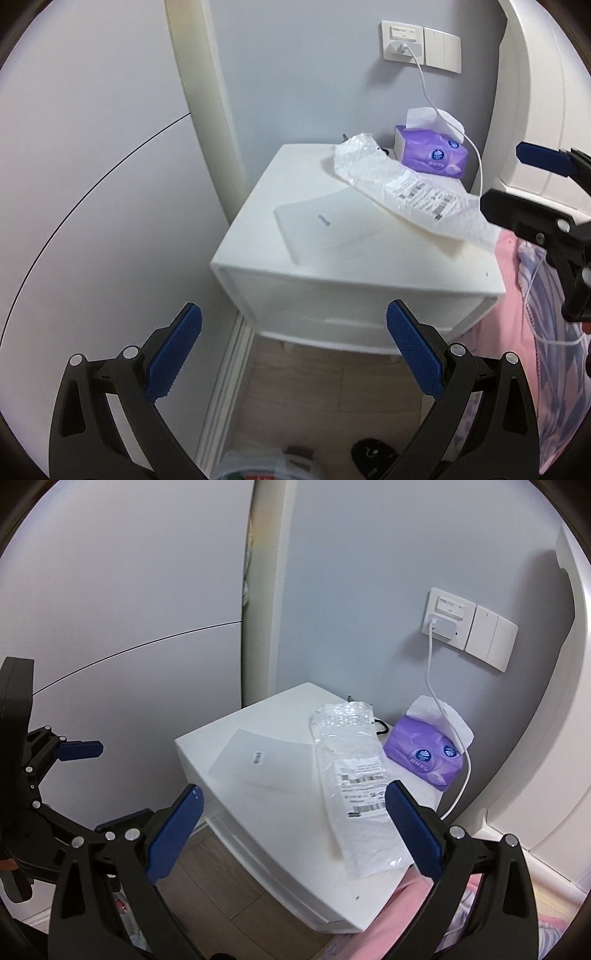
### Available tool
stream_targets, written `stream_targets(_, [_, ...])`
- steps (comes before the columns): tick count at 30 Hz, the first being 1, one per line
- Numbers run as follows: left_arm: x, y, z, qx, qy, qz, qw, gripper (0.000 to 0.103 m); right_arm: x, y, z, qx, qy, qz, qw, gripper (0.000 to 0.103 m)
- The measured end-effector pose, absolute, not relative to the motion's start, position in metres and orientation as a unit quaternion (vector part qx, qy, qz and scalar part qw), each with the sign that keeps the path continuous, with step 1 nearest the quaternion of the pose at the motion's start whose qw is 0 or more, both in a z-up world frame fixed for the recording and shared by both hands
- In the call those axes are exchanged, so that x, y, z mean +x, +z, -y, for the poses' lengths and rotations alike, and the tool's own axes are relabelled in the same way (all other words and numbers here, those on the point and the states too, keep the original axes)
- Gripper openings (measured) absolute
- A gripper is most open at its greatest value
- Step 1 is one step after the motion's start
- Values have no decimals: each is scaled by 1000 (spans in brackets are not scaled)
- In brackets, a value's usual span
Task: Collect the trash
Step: 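Move both open tools back up to the nightstand, then lower the right gripper onto the bubble mailer's end and close it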
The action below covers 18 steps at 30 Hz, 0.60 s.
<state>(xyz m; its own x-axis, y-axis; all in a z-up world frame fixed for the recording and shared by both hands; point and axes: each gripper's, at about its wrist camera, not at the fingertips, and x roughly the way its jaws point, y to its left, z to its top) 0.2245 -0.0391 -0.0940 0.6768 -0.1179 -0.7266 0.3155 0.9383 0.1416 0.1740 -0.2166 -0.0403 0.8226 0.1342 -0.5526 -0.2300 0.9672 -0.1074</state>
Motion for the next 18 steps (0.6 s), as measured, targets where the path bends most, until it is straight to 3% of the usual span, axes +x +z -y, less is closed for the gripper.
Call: stream_targets(18, [298,-113,91,133,-154,-396,895,97,251,-76,274,-61,70,-330,939,96])
